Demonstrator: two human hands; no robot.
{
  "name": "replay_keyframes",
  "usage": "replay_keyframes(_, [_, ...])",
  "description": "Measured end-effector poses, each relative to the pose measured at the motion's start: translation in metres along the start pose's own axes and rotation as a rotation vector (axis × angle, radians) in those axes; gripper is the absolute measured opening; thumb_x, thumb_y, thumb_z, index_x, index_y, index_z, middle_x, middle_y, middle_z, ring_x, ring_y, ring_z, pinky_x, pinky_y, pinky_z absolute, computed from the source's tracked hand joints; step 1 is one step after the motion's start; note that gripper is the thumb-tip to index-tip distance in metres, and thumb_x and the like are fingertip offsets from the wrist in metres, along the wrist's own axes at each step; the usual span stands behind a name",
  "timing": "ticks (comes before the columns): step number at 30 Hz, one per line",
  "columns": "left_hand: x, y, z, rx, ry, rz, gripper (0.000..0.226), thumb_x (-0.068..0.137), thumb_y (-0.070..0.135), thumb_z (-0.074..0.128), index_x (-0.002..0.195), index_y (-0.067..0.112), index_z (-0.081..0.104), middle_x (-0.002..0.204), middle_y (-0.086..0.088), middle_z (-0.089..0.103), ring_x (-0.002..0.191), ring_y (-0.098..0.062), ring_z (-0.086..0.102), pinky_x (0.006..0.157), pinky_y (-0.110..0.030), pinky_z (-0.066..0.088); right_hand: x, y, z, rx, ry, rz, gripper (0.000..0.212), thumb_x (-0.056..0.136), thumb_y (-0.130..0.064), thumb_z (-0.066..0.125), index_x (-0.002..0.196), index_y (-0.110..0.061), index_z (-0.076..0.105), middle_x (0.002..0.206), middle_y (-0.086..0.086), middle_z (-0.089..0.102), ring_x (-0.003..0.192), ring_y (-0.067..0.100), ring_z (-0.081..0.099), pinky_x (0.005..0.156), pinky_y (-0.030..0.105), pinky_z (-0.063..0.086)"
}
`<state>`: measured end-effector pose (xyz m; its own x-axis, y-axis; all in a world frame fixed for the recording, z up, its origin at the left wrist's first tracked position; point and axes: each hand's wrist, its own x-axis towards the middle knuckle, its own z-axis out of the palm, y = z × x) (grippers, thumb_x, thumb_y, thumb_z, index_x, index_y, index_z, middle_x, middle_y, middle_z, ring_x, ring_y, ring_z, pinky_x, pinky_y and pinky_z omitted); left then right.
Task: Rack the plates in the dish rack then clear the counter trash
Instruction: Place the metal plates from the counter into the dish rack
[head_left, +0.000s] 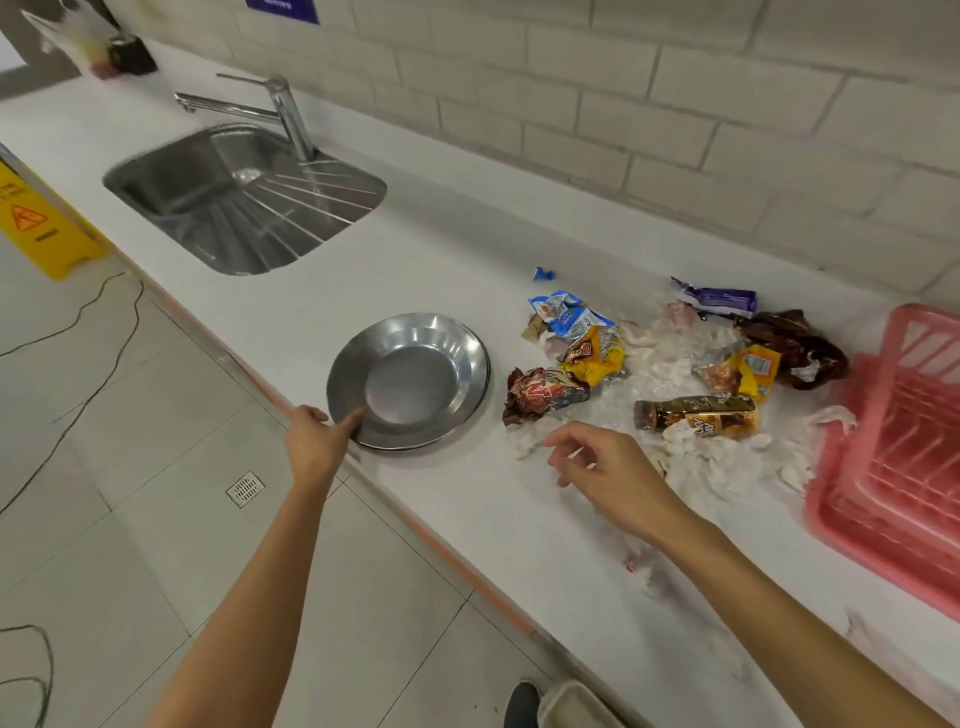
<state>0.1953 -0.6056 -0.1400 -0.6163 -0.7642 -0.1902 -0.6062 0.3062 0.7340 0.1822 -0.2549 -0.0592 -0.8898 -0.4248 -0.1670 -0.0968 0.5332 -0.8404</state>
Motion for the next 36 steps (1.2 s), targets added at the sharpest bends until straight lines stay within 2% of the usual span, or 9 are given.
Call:
replay_keyframes(3, [0.001,-0.006,-0.005,0.052,-0.056,0.005,0.050,0.083,0.045,0.071,0.063,0.006,0.049,0.058,-0.008,0.050,0.060,-0.026,0.049,0.054,-0.032,0.037,-0.003,-0.002,-0.003,0.016,-0.001,-0.007,0.020,0.093,-0.009,0.054,0.103,-0.021,0.067,0.086,-0.004,0.068,0.072,0.010,0.068,0.049,0.009,0.040])
replay_keyframes(8, [-0.006,-0.007,-0.015,0.069,-0.063,-0.027,0.051,0.082,0.044,0.072,0.054,0.005,0.056,0.056,-0.011,0.060,0.053,-0.024,0.052,0.057,-0.032,0.043,-0.009,-0.005,-0.007,0.032,-0.018,-0.032,0.022,0.094,-0.008,0.053,0.102,-0.022,0.066,0.085,-0.005,0.069,0.073,0.010,0.068,0.051,0.008,0.041])
replay_keyframes(12, [-0.021,0.001,-0.026,-0.070,-0.055,-0.006,0.040,0.082,0.037,0.069,0.055,0.008,0.064,0.054,-0.010,0.064,0.051,-0.023,0.056,0.061,-0.034,0.047,-0.012,-0.007,-0.012,0.045,-0.007,-0.043,0.023,0.093,-0.009,0.052,0.101,-0.025,0.066,0.083,-0.005,0.069,0.072,0.010,0.068,0.055,0.016,0.044])
replay_keyframes(17, [-0.065,0.030,-0.025,-0.511,-0.036,-0.042,0.019,0.089,0.011,0.062,0.073,0.000,0.062,0.069,-0.009,0.069,0.062,-0.021,0.071,0.058,-0.029,0.060,-0.018,0.000,-0.019,0.059,0.002,-0.014,0.023,0.092,-0.006,0.053,0.101,-0.022,0.066,0.083,-0.003,0.070,0.069,0.011,0.069,0.066,0.034,0.056])
replay_keyframes(20, [-0.094,0.046,-0.021,-0.632,-0.050,0.005,0.014,0.088,0.009,0.062,0.079,-0.001,0.066,0.075,-0.015,0.070,0.067,-0.028,0.072,0.064,-0.031,0.062,-0.022,0.002,-0.025,0.124,0.006,0.005,0.022,0.092,-0.004,0.053,0.103,-0.019,0.065,0.084,0.000,0.071,0.070,0.015,0.070,0.062,0.028,0.053])
replay_keyframes(24, [-0.137,0.073,-0.005,-0.761,-0.170,0.040,0.014,0.092,0.010,0.062,0.083,0.001,0.070,0.083,-0.017,0.069,0.078,-0.033,0.069,0.067,-0.032,0.061,-0.024,0.004,-0.047,0.285,0.102,0.053,0.015,0.095,-0.015,0.056,0.107,-0.022,0.062,0.085,0.004,0.071,0.073,0.019,0.071,0.063,0.029,0.048])
replay_keyframes(28, [-0.187,0.107,0.018,-0.855,-0.341,0.059,0.045,0.094,0.008,0.059,0.054,0.024,0.072,0.072,-0.007,0.069,0.073,-0.024,0.067,0.063,-0.029,0.060,-0.037,0.004,-0.080,0.516,0.231,0.153,0.020,0.099,-0.027,0.052,0.116,-0.018,0.058,0.085,0.005,0.071,0.069,0.023,0.070,0.060,0.038,0.052])
replay_keyframes(32, [-0.231,0.136,0.048,-0.859,-0.540,0.063,0.030,0.093,0.008,0.060,0.066,0.016,0.070,0.079,-0.007,0.070,0.069,-0.018,0.069,0.060,-0.028,0.058,-0.065,0.014,-0.120,0.607,0.338,0.200,0.020,0.099,-0.030,0.053,0.108,-0.018,0.065,0.078,0.006,0.071,0.066,0.024,0.067,0.059,0.037,0.053])
replay_keyframes(36, [-0.263,0.157,0.084,-0.811,-0.684,0.107,0.018,0.094,0.011,0.059,0.081,0.010,0.071,0.079,-0.005,0.074,0.071,-0.018,0.070,0.057,-0.028,0.057,-0.097,0.024,-0.158,0.534,0.495,0.194,0.012,0.093,-0.011,0.056,0.095,-0.007,0.068,0.071,0.009,0.066,0.058,0.020,0.060,0.051,0.024,0.042])
